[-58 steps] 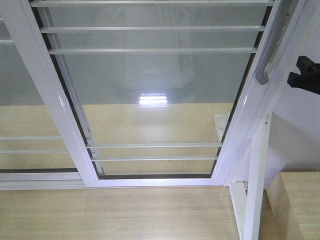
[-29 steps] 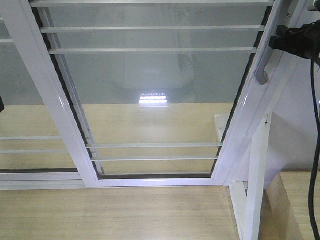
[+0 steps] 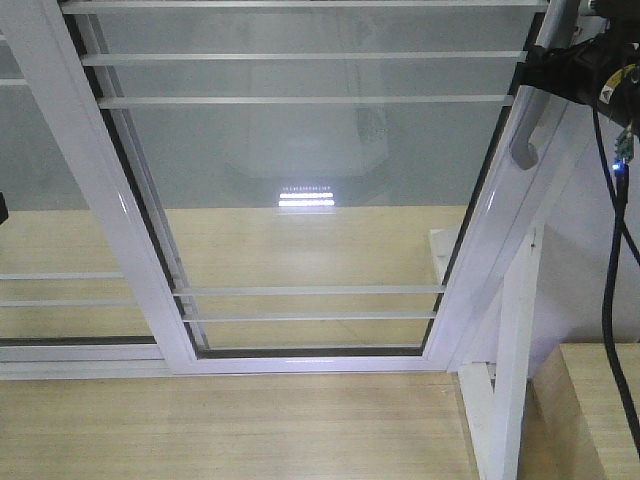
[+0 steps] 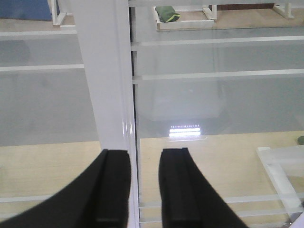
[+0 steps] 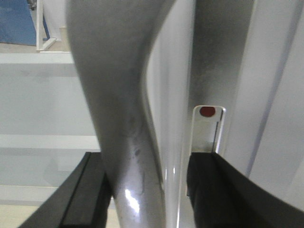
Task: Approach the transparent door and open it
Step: 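Close the right gripper around the curved silver door handle, then pull the handle with the right gripper, sliding the glass panel open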
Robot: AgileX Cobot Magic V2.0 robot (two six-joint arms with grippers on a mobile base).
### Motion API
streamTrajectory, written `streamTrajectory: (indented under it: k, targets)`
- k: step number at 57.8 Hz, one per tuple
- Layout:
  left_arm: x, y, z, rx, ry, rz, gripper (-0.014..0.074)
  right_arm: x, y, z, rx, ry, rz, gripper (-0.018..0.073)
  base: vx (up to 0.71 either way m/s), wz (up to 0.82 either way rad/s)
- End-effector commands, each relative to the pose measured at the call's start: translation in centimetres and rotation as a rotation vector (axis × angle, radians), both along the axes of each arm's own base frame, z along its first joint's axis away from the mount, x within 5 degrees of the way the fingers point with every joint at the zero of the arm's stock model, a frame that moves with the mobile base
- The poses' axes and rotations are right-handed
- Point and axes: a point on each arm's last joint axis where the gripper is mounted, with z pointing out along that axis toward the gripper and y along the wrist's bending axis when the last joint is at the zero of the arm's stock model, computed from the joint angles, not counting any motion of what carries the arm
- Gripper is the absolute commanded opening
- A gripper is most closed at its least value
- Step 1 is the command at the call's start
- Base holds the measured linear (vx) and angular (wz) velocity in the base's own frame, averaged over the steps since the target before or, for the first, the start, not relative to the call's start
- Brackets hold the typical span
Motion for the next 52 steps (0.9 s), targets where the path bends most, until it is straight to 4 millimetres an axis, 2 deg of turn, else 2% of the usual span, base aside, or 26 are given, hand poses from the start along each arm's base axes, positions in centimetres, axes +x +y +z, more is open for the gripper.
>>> streamTrajectory:
  k: [1, 9, 26, 52]
  targets:
    - [0.3, 0.0, 1.9, -0.007, -0.119, 0.001, 0.0323, 0.0, 0.1, 3.4, 0.009, -0.14, 0.026, 0.0353, 0.0, 0.0]
    - [0.3, 0.0, 1.9, -0.007, -0.119, 0.001, 0.0323, 0.2, 0.2, 2.9, 0.001, -0.141, 0.036, 0.03, 0.0, 0.0]
    - [0.3, 0.0, 1.9, -0.007, -0.119, 0.001, 0.0323, 0.2, 0.9, 3.2, 0.018, -0.167, 0.063, 0.0295, 0.0, 0.0]
    - [0.3, 0.0, 1.9, -0.007, -0.119, 0.001, 0.0323, 0.1, 6.8, 2.6, -0.008, -0.152, 0.212, 0.0295, 0.0, 0.0]
